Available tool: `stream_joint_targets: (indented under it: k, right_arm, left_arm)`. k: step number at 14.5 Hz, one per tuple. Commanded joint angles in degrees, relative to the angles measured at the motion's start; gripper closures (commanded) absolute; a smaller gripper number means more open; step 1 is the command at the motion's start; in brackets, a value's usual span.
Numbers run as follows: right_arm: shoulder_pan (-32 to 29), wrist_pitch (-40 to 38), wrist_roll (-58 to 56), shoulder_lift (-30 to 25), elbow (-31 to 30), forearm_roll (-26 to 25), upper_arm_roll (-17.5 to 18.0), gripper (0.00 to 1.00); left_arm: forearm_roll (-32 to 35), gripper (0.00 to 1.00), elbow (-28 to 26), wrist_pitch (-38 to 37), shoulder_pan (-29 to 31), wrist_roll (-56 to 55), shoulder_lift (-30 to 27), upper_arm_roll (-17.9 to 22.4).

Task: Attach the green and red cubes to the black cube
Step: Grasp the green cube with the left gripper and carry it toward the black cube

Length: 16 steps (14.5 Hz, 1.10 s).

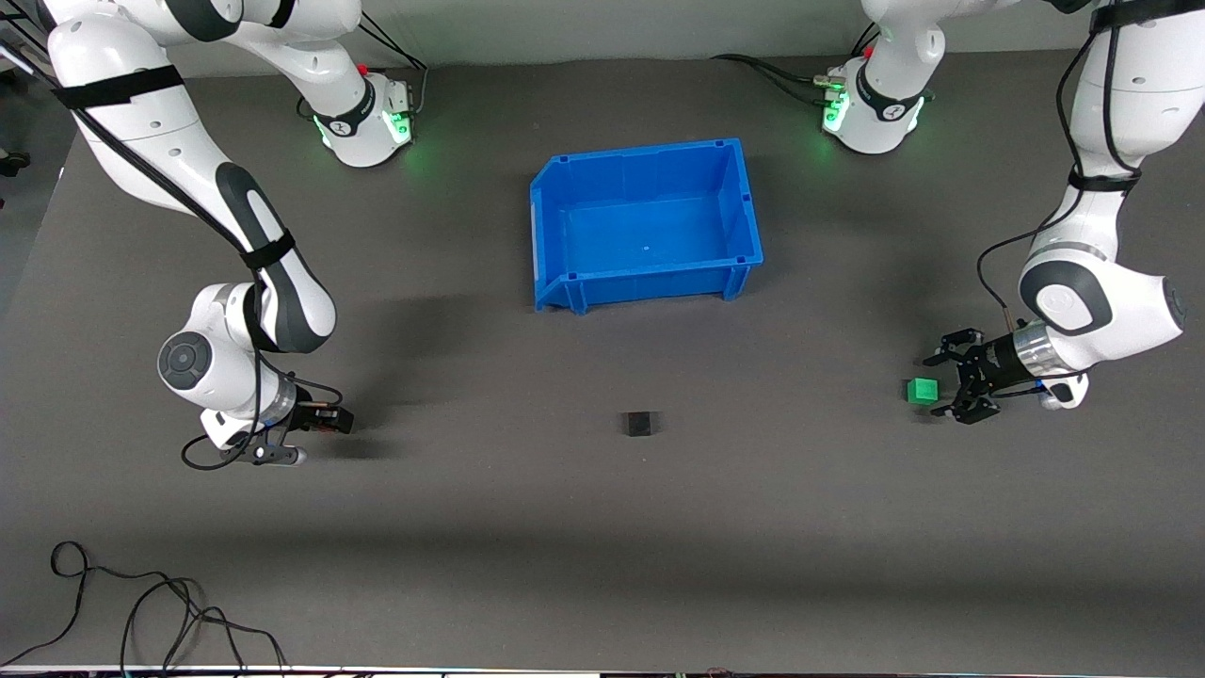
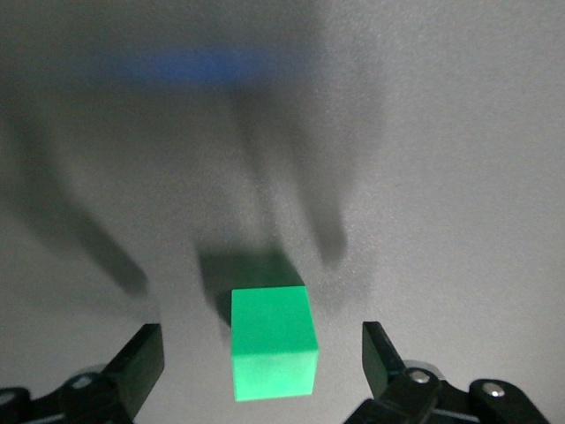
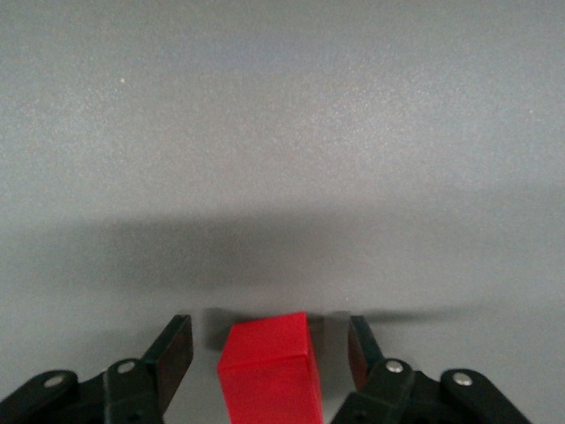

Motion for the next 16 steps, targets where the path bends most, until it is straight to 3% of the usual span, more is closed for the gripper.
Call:
stream_joint_targets:
  k: [1,3,4,5,8,16]
  right_arm:
    - [0.2,0.4,0.3,1.4,1.9,1.4,0.0,0.32]
    - [0.4,0.4,0.2,1.6,2.1,3.1,0.1,0.33]
    - [1.1,0.4,0.2,1.6,2.1,3.2,0.1,0.33]
    - [1.3,0.5,0.2,1.6,2.1,3.2,0.1,0.33]
    - [1.2,0.5,0.0,1.6,1.9,3.2,0.1,0.33]
    - [0.8,0.1,-1.0,1.5,1.5,3.1,-0.1,0.34]
  left_arm:
    - [-1.4,0.22,-1.0,1.1,-0.8,1.5,-0.7,0.3]
    - [-1.7,0.53,-0.9,0.9,-0.8,1.4,-0.7,0.2]
    - [-1.7,0.64,-0.8,0.8,-0.8,1.4,-0.9,0.2]
    - [-1.7,0.68,-0.6,0.7,-0.8,1.4,-1.0,0.2]
    - [-1.3,0.68,1.4,-0.3,-1.2,-0.3,-1.6,0.2]
    - [0.7,0.68,9.7,-0.5,-12.9,-21.8,-1.0,0.2]
